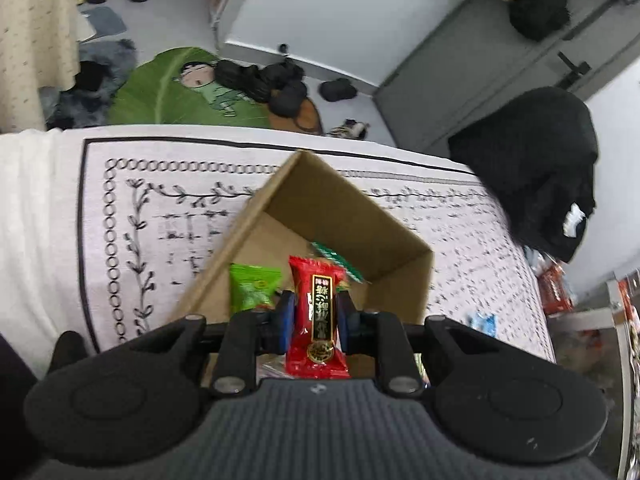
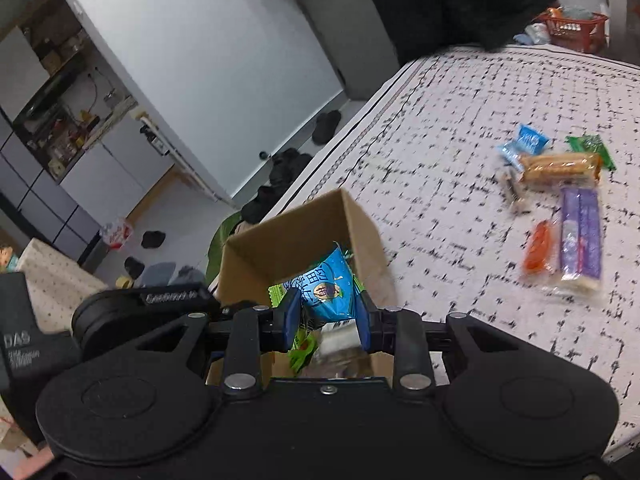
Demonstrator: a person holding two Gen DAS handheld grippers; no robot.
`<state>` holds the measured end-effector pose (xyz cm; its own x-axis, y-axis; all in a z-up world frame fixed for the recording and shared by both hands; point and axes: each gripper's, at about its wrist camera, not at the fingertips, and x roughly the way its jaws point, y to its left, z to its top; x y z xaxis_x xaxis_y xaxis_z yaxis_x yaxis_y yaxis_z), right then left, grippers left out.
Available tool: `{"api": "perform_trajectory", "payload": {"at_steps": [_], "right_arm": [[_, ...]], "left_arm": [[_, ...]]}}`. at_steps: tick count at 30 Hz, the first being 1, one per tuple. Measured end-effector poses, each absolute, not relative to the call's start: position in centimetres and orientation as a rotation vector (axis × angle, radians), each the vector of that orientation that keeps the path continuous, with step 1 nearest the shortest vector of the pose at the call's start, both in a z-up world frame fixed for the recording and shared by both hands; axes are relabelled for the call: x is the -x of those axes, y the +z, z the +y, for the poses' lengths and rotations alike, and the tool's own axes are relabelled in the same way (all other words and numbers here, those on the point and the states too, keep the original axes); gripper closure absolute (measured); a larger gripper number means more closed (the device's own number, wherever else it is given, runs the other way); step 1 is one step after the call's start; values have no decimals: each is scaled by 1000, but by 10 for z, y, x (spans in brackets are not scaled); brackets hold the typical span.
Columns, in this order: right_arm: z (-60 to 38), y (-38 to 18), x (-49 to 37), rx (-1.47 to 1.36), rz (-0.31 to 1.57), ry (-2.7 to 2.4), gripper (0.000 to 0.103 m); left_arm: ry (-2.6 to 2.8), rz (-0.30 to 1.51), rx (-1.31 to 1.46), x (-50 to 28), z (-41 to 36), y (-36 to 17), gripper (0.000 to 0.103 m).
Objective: Organize snacks
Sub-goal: 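Carry both snacks over the box and open both tools to drop them, then move both tools back toward the snack pile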
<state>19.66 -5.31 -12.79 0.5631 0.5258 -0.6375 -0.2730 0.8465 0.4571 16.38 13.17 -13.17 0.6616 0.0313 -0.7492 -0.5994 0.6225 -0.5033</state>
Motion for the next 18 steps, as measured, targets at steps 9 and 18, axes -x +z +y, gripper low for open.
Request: {"api": "perform_trajectory", "payload": {"at_steps": [9, 18], "right_arm": [[-60, -122, -192, -276, 864, 438, 55], [-101, -114, -193, -198, 820, 265, 21]], "left_arm": [[454, 778, 832, -160, 136, -128, 65], [437, 783, 820, -161, 125, -125, 44]]}}
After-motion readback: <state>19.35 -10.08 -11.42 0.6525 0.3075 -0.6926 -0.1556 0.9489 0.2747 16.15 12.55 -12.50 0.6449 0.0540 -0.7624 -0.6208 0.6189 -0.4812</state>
